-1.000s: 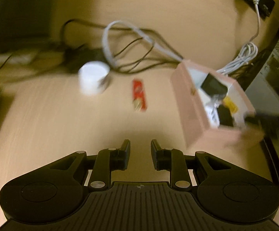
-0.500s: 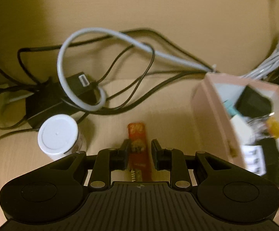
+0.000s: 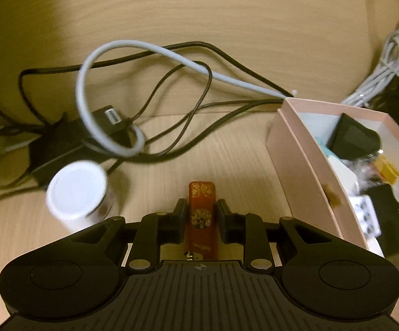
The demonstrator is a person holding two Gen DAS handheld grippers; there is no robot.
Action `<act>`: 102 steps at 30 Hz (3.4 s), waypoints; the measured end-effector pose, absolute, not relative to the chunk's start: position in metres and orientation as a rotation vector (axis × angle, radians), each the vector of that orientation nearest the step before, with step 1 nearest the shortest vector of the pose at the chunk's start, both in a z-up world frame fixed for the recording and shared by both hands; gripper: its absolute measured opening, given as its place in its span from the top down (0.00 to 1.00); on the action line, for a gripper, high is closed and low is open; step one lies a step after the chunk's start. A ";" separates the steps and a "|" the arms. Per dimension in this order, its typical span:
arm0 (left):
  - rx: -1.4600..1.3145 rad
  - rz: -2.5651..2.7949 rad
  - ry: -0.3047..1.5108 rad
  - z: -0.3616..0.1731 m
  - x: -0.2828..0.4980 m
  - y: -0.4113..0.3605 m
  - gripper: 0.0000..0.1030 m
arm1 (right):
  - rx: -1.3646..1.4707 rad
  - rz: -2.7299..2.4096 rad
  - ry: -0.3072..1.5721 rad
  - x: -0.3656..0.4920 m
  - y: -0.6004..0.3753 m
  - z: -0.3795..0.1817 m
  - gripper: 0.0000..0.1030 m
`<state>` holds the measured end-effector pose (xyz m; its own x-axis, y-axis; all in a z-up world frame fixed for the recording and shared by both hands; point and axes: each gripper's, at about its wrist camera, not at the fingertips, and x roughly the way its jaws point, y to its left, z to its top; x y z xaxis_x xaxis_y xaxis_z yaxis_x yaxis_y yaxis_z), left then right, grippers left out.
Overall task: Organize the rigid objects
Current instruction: 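Lift red lighter with left tool while right tool grasps white round jar, then hold red lighter in left tool while right tool holds white jar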
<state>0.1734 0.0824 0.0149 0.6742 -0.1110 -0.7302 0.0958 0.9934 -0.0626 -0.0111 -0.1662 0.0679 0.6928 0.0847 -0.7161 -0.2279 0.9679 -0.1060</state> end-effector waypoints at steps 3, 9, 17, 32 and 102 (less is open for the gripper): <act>-0.092 -0.129 0.814 0.022 0.147 0.097 0.75 | -0.215 0.206 0.756 -0.004 -0.155 0.075 0.62; -0.228 -0.107 0.777 0.045 0.062 0.131 0.74 | -0.267 0.310 0.701 0.020 -0.117 0.083 0.55; -0.372 0.075 0.819 0.059 -0.020 0.185 0.74 | -0.279 0.554 0.709 0.076 -0.021 0.075 0.49; -0.493 0.237 0.780 0.078 -0.090 0.237 0.74 | -0.401 0.492 0.724 0.170 0.115 -0.011 0.46; -0.269 -0.325 0.973 0.058 -0.038 0.069 0.74 | -0.153 0.364 0.821 -0.037 -0.175 0.026 0.49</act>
